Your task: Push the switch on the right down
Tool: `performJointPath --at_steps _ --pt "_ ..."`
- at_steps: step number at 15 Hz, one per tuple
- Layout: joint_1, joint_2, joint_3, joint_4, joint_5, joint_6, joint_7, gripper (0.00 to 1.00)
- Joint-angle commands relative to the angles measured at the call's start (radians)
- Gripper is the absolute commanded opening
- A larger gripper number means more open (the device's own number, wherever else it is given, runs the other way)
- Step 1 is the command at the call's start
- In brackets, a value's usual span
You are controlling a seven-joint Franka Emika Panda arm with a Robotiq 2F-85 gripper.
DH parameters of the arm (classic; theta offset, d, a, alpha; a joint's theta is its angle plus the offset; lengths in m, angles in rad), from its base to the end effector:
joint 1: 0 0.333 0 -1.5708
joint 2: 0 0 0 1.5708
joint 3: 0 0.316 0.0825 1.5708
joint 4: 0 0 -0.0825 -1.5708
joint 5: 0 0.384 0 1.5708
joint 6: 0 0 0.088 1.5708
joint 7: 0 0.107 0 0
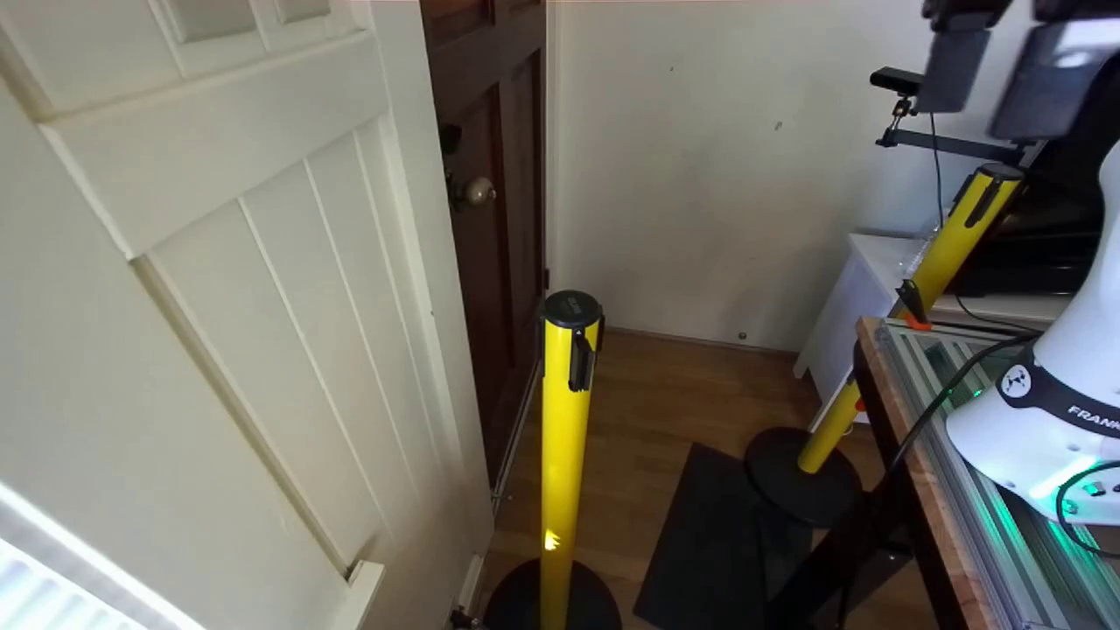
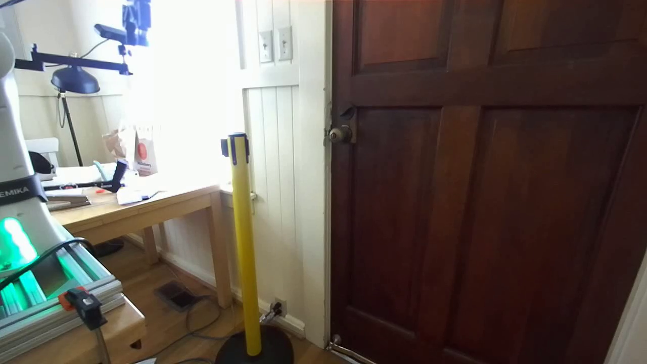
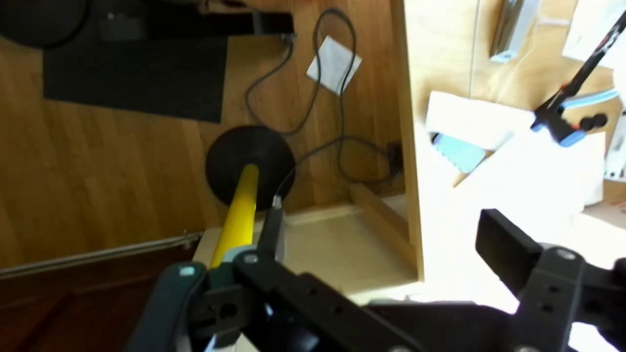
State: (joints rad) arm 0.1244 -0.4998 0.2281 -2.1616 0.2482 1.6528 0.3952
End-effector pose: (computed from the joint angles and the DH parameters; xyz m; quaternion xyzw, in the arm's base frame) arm 0.3634 0.1774 0.5839 -0.9965 0.0467 0.0331 0.0615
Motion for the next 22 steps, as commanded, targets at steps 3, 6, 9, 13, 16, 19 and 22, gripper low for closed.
performJointPath --at_steps 3,6,9,13,16,19,22 --pt "-0.094 0.069 0.023 0.039 -0.231 0.245 0.057 1.00" --pt "-0.134 0.124 0.015 0.075 -0.310 0.389 0.101 1.00" --pt "-0.163 0.185 0.011 0.127 -0.382 0.476 0.128 1.00" --pt "-0.162 0.277 -0.020 0.233 -0.453 0.496 0.049 1.00" --pt "-0.139 0.364 -0.062 0.342 -0.415 0.491 -0.052 1.00" --pt "-0.129 0.344 -0.079 0.316 -0.421 0.494 -0.050 1.00" --pt "-0.120 0.406 -0.095 0.382 -0.418 0.495 -0.078 1.00"
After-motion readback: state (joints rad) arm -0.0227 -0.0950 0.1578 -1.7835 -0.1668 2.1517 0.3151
